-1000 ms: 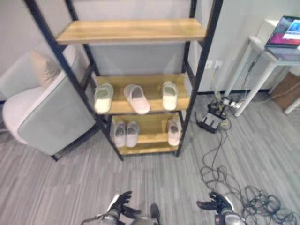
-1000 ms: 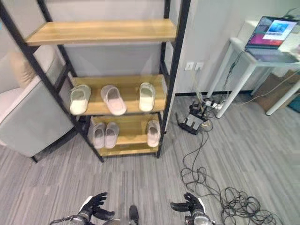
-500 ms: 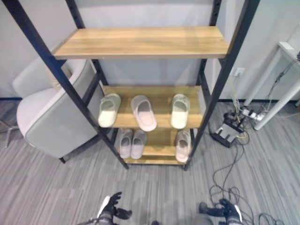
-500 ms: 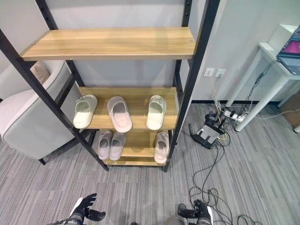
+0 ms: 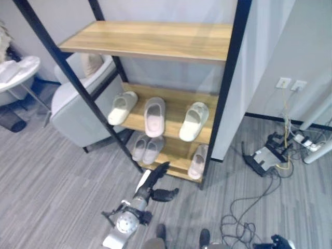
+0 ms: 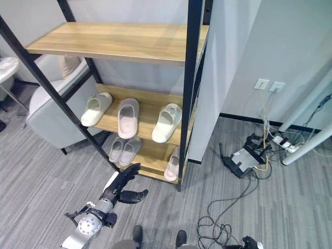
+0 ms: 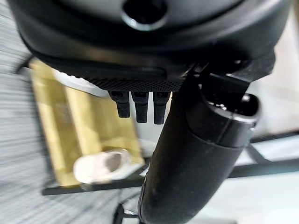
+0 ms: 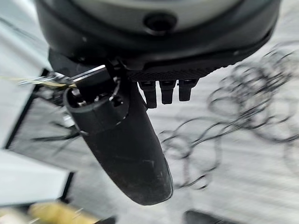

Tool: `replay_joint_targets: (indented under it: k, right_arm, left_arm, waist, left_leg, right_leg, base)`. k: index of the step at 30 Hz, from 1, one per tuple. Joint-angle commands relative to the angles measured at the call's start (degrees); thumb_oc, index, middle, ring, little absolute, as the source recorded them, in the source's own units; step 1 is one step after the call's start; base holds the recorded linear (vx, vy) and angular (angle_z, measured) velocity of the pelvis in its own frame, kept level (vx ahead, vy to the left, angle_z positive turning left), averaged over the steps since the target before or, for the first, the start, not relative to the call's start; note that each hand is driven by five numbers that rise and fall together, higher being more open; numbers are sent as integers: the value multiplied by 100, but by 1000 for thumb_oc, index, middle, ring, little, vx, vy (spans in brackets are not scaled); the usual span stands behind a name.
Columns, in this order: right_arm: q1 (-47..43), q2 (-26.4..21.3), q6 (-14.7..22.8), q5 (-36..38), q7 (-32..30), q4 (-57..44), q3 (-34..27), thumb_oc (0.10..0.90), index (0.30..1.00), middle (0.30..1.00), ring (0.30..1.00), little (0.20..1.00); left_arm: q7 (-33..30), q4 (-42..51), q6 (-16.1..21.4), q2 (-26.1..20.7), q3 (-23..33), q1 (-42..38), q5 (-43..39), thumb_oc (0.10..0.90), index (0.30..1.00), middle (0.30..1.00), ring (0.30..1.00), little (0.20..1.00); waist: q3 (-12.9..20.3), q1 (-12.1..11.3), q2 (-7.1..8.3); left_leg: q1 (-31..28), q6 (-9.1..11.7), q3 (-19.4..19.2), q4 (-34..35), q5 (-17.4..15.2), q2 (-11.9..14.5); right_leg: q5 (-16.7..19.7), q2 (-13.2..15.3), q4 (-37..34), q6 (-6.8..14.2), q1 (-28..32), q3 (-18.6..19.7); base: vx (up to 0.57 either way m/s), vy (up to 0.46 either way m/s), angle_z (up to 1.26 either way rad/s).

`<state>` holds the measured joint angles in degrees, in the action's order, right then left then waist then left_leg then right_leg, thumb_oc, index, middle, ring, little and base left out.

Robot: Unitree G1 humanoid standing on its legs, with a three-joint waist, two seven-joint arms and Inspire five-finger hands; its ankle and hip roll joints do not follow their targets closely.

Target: Arrange the slippers neatly on the shoe rack.

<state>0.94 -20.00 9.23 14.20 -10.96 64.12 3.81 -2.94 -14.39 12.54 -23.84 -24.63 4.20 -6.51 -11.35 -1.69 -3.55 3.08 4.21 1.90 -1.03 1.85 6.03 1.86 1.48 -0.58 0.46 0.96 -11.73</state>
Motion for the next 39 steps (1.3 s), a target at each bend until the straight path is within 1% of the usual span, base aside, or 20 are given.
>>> replay_joint_targets:
  k: [1, 3, 5, 7, 9, 10, 12, 14, 15, 16, 17, 20, 21, 23, 24, 26, 27, 30, 31, 39]
  right_arm:
    - [411, 87, 366, -11, -7, -1182, 196, 800, 900, 900, 900, 900]
    - [558, 133, 378, -25, 45, -1401, 247, 800, 900, 900, 900, 900]
    - [842, 182, 383, -185, 259, -1827, 424, 800, 900, 900, 900, 900]
    - [914, 186, 375, -270, 297, -1867, 497, 800, 900, 900, 900, 900]
    - [1059, 302, 384, -346, 469, -1905, 686, 800, 900, 900, 900, 900]
    - [1061, 305, 385, -345, 470, -1903, 695, 800, 900, 900, 900, 900]
    - [1016, 438, 321, -331, 594, -1657, 952, 800, 900, 900, 900, 900]
    - [1003, 475, 296, -360, 640, -1626, 1065, 800, 900, 900, 900, 900]
    - [931, 494, 218, -432, 739, -1521, 1356, 800, 900, 900, 900, 900]
    - [919, 498, 218, -431, 739, -1517, 1348, 800, 900, 900, 900, 900]
    - [892, 477, 193, -498, 792, -1535, 1482, 800, 900, 900, 900, 900]
    - [845, 397, 171, -589, 799, -1555, 1642, 800, 900, 900, 900, 900]
    - [829, 408, 170, -589, 799, -1552, 1623, 800, 900, 900, 900, 900]
    - [754, 361, 174, -685, 754, -1532, 1699, 800, 900, 900, 900, 900]
    - [687, 326, 180, -712, 726, -1536, 1713, 800, 900, 900, 900, 900]
    - [633, 301, 184, -732, 691, -1543, 1722, 800, 900, 900, 900, 900]
    - [512, 240, 219, -752, 610, -1580, 1711, 800, 900, 900, 900, 900]
    - [446, 186, 295, -750, 533, -1537, 1663, 800, 900, 900, 900, 900]
    - [421, 207, 366, -585, 420, -1455, 1477, 800, 900, 900, 900, 900]
    - [323, 181, 439, -499, 223, -1418, 1243, 800, 900, 900, 900, 900]
  left_arm:
    - [-163, 847, 526, -527, 613, 90, -109, 800, 900, 900, 900, 900]
    - [-181, 1015, 552, -570, 719, 188, -125, 800, 900, 900, 900, 900]
    - [-133, 1591, 673, -682, 990, 368, -287, 800, 900, 900, 900, 900]
    - [-135, 1790, 701, -746, 1067, 425, -225, 800, 900, 900, 900, 900]
    - [-634, 2469, 949, -1004, 1377, 456, 657, 800, 900, 900, 900, 900]
    - [-638, 2487, 940, -1008, 1388, 475, 664, 800, 900, 900, 900, 900]
    - [-1278, 2648, 955, -990, 1486, 105, 1301, 800, 900, 900, 900, 900]
    - [-1407, 2618, 951, -994, 1416, -119, 1550, 800, 900, 900, 900, 900]
    - [-1726, 2381, 847, -1013, 1190, -895, 1989, 800, 900, 900, 900, 900]
    - [-1745, 2355, 851, -1010, 1171, -926, 2001, 800, 900, 900, 900, 900]
    - [-1898, 2165, 779, -1044, 1048, -1375, 2311, 800, 900, 900, 900, 900]
    - [-2354, 1770, 485, -1264, 905, -2145, 2945, 800, 900, 900, 900, 900]
    - [-2389, 1718, 494, -1259, 864, -2205, 2962, 800, 900, 900, 900, 900]
    - [-2539, 1642, 307, -1346, 817, -2590, 3365, 800, 900, 900, 900, 900]
    - [-2712, 1470, 146, -1470, 704, -3010, 3717, 800, 900, 900, 900, 900]
    - [-2808, 1342, 27, -1513, 620, -3250, 3912, 800, 900, 900, 900, 900]
    - [-3111, 861, -371, -1754, 383, -3960, 4481, 800, 900, 900, 900, 900]
    - [-3308, 510, -776, -2051, 147, -4451, 5111, 800, 900, 900, 900, 900]
    - [-3420, 233, -1089, -2230, 75, -4747, 5400, 800, 900, 900, 900, 900]
    - [-3480, -165, -1500, -2681, 188, -5053, 5550, 800, 900, 900, 900, 900]
  waist:
    - [162, -53, 206]
    - [184, -48, 228]
    - [214, -42, 286]
    - [225, -42, 310]
    - [238, -92, 399]
    - [240, -89, 406]
    - [265, -117, 502]
    - [263, -113, 531]
    - [263, -52, 588]
    - [256, -58, 590]
    - [244, -10, 612]
    - [180, 101, 623]
    - [175, 80, 627]
    - [111, 154, 608]
    - [31, 229, 578]
    - [-14, 257, 572]
    - [-129, 350, 522]
    - [-235, 419, 487]
    - [-329, 487, 469]
    - [-506, 564, 436]
  left_leg:
    - [30, -16, 32, -138, -10, 24]
    - [-27, -28, 6, -95, -19, 22]
    - [-111, -54, -58, -15, -49, 14]
    - [-144, -60, -74, 9, -61, 7]
    - [-209, -85, -99, 63, -114, -20]
    - [-213, -86, -102, 62, -116, -23]
    - [-213, -99, -116, 85, -149, -46]
    - [-212, -103, -123, 89, -161, -54]
    - [-203, -120, -165, 133, -184, -78]
    - [-200, -121, -166, 135, -183, -79]
    - [-181, -129, -204, 182, -180, -85]
    - [-103, -137, -273, 239, -166, -97]
    - [-86, -138, -278, 234, -165, -97]
    - [12, -148, -323, 267, -158, -126]
    - [133, -156, -385, 274, -151, -154]
    - [232, -165, -425, 258, -145, -177]
    - [439, -188, -496, 230, -144, -233]
    - [579, -212, -565, 170, -169, -283]
    - [703, -243, -606, 112, -188, -343]
    - [956, -293, -638, 80, -187, -429]
  right_leg:
    - [-785, 579, 569, 675, 330, 309]
    - [-768, 592, 535, 684, 353, 329]
    - [-724, 635, 458, 717, 394, 349]
    - [-711, 648, 441, 729, 409, 354]
    - [-681, 674, 385, 771, 440, 371]
    - [-681, 677, 381, 773, 443, 375]
    - [-652, 712, 325, 800, 467, 367]
    - [-644, 724, 308, 809, 465, 368]
    - [-610, 745, 259, 837, 433, 395]
    - [-609, 747, 257, 838, 431, 395]
    - [-574, 763, 234, 862, 376, 423]
    - [-486, 790, 206, 907, 206, 494]
    - [-485, 791, 213, 907, 184, 500]
    - [-414, 815, 197, 939, 44, 553]
    - [-359, 840, 200, 971, -123, 624]
    - [-311, 866, 209, 991, -235, 669]
    - [-201, 912, 224, 1035, -494, 771]
    - [-73, 969, 201, 1100, -623, 844]
    - [116, 1036, 162, 1156, -717, 898]
    - [358, 1139, 153, 1239, -915, 878]
  base:
    - [114, 150, -19]
    - [71, 97, -15]
    - [87, 100, -2]
    - [50, 49, 5]
    - [74, 56, 6]
    - [94, 62, 0]
    - [79, 51, -5]
    - [61, 53, 4]
    - [66, 64, 1]
    - [101, 112, 1]
    - [46, 75, -3]
    - [19, 71, -13]
    - [-10, 53, -22]
    - [-21, 97, -18]
    - [-22, 104, -23]
    - [-33, 143, -27]
    - [-46, 212, -26]
    - [-12, 177, -30]
    - [22, 169, -30]
    - [18, 85, -3]
